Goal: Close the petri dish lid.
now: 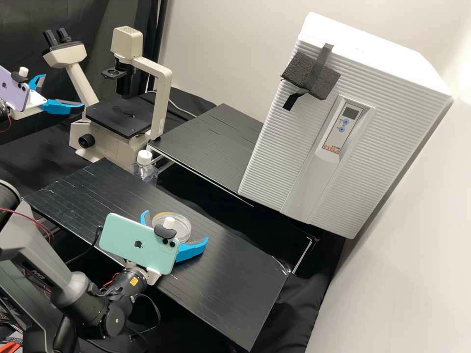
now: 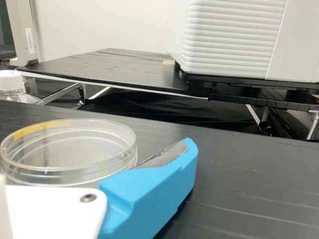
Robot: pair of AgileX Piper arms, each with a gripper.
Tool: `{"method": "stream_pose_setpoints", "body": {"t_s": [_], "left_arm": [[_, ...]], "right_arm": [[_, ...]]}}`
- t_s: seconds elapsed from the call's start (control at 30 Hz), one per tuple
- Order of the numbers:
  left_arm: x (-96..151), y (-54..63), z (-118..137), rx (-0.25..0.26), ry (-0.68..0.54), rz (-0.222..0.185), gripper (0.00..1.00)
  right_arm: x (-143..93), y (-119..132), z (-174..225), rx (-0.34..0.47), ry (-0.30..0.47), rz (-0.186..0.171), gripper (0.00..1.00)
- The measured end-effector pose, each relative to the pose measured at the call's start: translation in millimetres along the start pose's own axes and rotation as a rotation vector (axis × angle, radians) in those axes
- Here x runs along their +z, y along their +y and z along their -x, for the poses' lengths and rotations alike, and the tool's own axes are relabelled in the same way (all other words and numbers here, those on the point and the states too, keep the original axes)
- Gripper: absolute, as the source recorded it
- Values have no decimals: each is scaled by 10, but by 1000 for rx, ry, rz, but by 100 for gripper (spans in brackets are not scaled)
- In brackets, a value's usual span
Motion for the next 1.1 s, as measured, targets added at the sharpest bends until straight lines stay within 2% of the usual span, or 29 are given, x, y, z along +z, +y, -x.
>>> {"method": "stream_pose_setpoints", "body": {"t_s": [0.67,1.1], "left_arm": [[0,0,0,0,0,0,100],[0,0,0,0,0,0,100]], "right_arm": [[-17,-13,-12,-12,13,2,0],[-56,-32,-55,-22,49,-12,0]]}}
